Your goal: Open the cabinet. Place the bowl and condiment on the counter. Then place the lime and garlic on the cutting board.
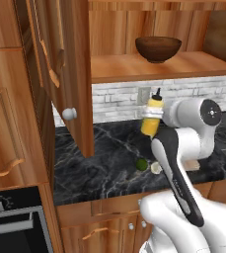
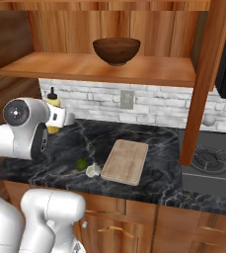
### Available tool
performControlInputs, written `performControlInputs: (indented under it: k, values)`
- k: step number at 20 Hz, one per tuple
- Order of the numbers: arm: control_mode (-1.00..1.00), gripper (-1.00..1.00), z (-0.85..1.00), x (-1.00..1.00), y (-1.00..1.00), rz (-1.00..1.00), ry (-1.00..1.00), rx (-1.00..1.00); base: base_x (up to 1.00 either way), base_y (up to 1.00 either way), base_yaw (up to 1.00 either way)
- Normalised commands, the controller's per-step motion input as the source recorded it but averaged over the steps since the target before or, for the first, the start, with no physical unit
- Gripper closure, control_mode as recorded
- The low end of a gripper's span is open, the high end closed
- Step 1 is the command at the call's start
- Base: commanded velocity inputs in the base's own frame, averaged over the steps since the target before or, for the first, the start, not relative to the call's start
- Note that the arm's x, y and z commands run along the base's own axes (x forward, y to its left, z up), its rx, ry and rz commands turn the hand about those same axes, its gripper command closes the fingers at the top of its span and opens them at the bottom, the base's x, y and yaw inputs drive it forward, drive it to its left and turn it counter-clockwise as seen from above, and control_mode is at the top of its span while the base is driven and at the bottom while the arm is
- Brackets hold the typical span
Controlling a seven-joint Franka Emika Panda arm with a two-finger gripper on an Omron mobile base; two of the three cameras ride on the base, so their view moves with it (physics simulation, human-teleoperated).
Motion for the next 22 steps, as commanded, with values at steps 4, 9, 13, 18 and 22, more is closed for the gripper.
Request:
performControlInputs:
  k: [4,9,13,18,22]
  values:
    - [-1.00,1.00,-0.86,0.41,0.30,0.34,0.04,-0.05,0.00,0.00,0.00]
    - [-1.00,1.00,-0.75,0.67,0.53,0.29,0.00,-0.02,0.00,0.00,0.00]
    - [-1.00,1.00,-0.71,0.67,0.66,0.26,0.01,-0.04,0.00,0.00,0.00]
    - [-1.00,1.00,-0.63,0.65,0.64,0.25,0.02,-0.05,0.00,0.00,0.00]
    - [-1.00,1.00,-0.45,0.65,0.48,0.22,0.00,-0.03,0.00,0.00,0.00]
